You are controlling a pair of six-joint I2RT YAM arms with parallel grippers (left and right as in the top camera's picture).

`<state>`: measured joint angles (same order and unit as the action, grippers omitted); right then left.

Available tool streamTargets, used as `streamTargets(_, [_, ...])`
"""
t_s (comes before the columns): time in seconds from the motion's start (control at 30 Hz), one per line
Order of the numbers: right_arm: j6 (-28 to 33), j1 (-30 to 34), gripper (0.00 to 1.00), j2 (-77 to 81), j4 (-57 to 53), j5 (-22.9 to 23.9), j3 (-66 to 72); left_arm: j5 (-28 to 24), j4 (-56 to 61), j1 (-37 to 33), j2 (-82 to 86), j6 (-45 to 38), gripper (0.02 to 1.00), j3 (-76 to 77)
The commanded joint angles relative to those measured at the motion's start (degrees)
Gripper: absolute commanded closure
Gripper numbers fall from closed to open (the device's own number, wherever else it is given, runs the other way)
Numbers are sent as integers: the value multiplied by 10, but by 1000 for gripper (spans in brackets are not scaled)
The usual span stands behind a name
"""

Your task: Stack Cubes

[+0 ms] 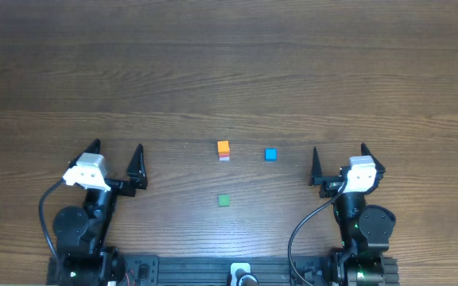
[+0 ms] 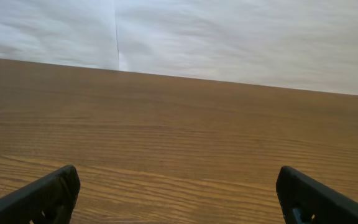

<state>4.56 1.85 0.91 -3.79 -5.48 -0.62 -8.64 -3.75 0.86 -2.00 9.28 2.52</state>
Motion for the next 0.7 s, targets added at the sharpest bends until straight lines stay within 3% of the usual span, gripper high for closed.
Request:
streamTargets(0.03, [1, 3, 7, -5, -1, 0, 3, -7, 3, -1, 16, -35, 53, -22])
streamTargets(0.1, [1, 3, 9, -5, -1, 0, 3, -7, 3, -4, 17, -48, 20, -22])
streamTargets(0.7, [1, 3, 7, -5, -1, 0, 3, -7, 3, -10, 17, -48, 20, -22])
